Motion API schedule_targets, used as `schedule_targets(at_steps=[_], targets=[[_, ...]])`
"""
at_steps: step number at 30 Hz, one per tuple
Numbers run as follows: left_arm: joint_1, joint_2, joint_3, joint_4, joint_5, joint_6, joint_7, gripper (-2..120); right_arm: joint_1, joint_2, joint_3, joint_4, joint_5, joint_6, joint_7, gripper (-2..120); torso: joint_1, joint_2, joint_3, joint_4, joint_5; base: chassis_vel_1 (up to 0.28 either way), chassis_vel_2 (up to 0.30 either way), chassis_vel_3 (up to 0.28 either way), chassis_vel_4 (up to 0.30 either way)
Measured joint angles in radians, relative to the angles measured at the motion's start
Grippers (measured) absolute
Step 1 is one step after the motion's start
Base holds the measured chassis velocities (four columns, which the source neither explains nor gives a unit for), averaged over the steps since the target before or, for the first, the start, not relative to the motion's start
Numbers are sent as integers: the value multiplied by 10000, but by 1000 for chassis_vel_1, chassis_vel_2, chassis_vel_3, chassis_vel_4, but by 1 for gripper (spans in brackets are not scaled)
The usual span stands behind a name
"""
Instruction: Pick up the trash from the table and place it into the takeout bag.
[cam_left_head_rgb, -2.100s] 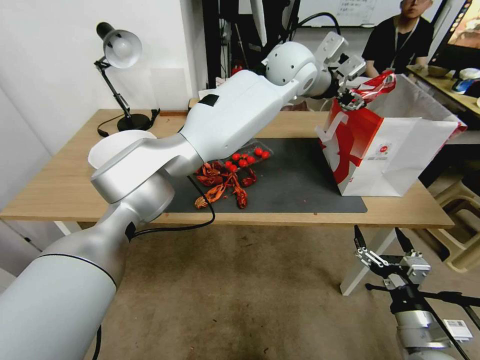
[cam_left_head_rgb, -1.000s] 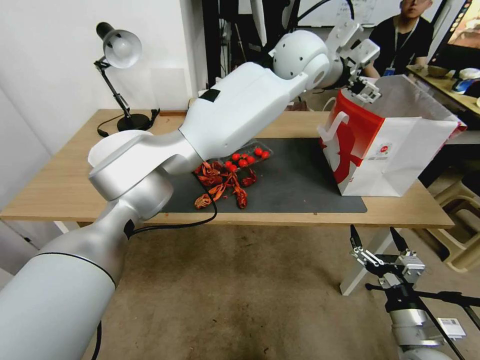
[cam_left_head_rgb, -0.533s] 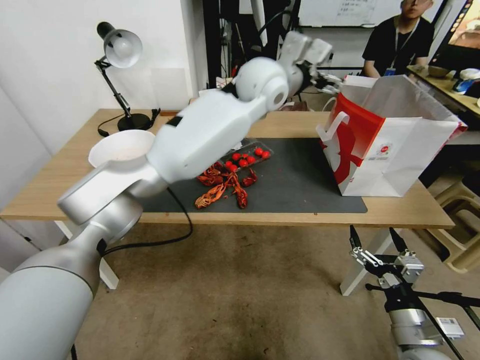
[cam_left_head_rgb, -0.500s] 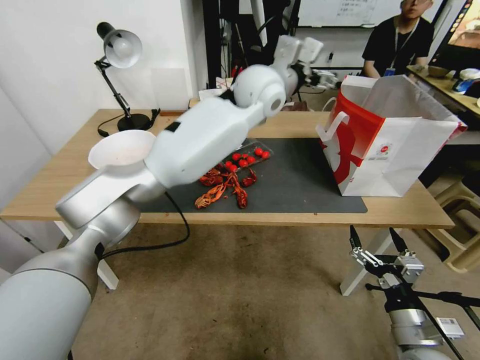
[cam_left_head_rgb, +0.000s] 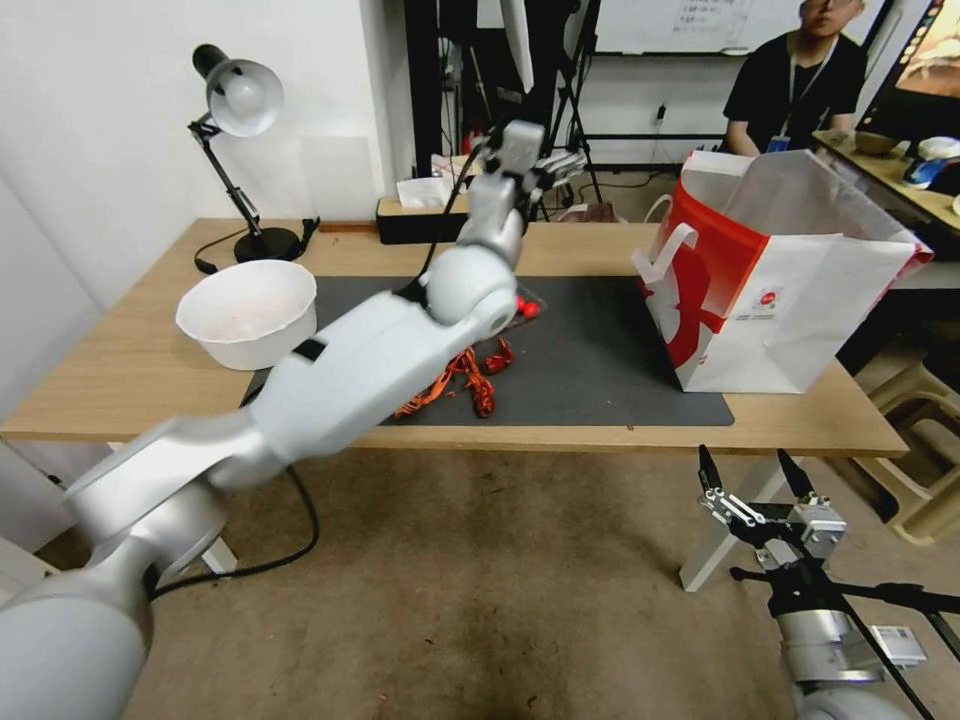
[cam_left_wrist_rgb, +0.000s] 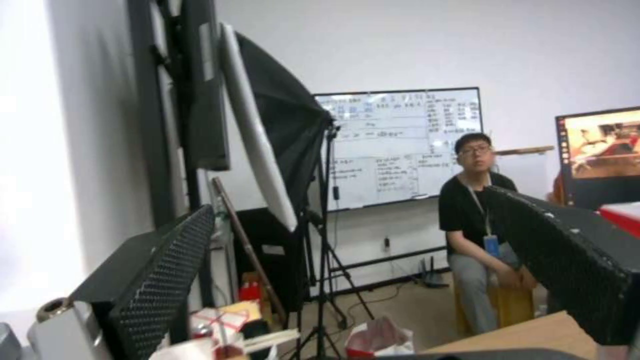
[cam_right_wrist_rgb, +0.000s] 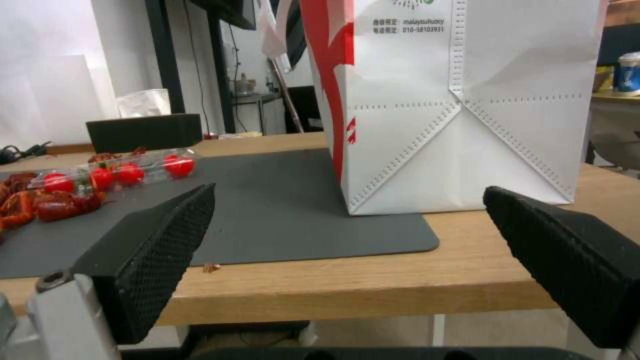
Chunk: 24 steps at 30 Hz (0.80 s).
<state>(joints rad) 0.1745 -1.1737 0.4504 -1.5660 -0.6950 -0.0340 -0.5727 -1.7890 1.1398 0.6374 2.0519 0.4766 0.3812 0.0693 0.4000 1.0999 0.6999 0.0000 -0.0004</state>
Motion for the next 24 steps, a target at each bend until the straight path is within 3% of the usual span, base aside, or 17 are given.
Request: schedule_targets(at_steps=[7, 13, 17, 19, 24], targets=[[1706, 1026, -991, -1101, 329, 136, -74, 100, 4, 28, -142, 8, -134, -4, 31, 100, 0, 0, 0, 0, 1, 0, 0, 0, 0], [3987, 1856, -2544, -2368, 898, 237, 148, 100, -23, 82, -228, 76, -250, -6, 46, 100, -1, 0, -1, 1, 2, 0, 0, 0, 0], [4674, 2045, -2969, -2677, 1016, 211, 296, 100, -27, 77, -234, 82, -256, -7, 49, 100, -1, 1, -1, 2, 2, 0, 0, 0, 0], [6049, 2239, -3754, -3069, 1276, 139, 476, 100, -28, 82, -290, 84, -297, -7, 63, 100, -1, 1, -1, 1, 3, 0, 0, 0, 0], [7419, 2319, -4539, -3495, 1904, -102, 537, 100, -19, 114, -358, 84, -363, -6, 65, 100, -1, 1, -1, 0, 6, 0, 0, 0, 0]])
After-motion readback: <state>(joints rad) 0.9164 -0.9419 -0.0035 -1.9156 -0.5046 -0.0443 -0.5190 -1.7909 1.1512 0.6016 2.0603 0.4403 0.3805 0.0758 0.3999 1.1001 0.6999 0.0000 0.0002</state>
